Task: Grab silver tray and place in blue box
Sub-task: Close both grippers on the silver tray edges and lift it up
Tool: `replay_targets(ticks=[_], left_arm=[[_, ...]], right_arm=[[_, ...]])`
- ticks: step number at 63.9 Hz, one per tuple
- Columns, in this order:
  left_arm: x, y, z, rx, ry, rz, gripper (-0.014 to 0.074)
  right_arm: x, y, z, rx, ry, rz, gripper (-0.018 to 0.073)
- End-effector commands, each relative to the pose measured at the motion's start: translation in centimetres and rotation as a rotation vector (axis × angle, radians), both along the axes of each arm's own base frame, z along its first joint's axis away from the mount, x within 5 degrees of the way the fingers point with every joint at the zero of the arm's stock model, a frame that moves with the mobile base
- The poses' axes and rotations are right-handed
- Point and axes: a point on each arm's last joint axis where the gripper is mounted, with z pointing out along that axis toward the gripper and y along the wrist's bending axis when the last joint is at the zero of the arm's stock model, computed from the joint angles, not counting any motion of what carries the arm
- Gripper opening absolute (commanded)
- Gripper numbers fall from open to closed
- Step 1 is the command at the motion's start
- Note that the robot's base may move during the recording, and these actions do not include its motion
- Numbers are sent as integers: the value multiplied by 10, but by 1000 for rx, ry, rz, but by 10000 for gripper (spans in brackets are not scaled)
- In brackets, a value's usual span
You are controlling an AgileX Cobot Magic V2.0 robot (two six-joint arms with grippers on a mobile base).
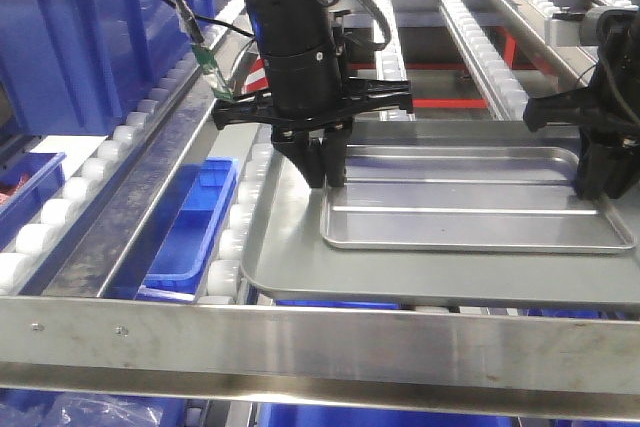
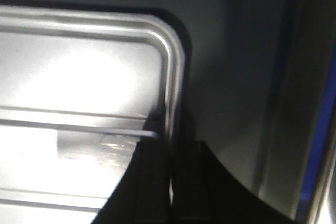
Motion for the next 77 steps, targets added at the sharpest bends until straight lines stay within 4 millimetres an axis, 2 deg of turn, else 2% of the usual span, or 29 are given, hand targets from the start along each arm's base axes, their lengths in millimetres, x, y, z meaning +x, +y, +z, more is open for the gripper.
replay_targets(ticks=[1,10,26,39,47,57,67,77], left_arm=[[-3,1,36,-21,-75,-20,-97],[-3,6,53,41,-79,-22,-97],[-20,23,121,11,-180,-18,-97],[-47,49,171,66,-243,-14,-97],[-66,59,195,66,-280,-43,-97],[-90,76,211,73,-302,-51,-97],[-113,92,213,54,-304,-56,-97],[-139,105,218,53,-327,-66,-97]], right_arm=[[-1,0,35,-2,-121,14,57],[-11,-1,57,1,-158,14,57],[-45,0,110,12,-237,23,57],[-80,27,146,69,-304,74,57],[-96,37,160,111,-328,81,57],[-111,44,177,119,-322,117,57],[-119,50,192,145,-352,131,57],[-130,52,196,149,-334,141,57]])
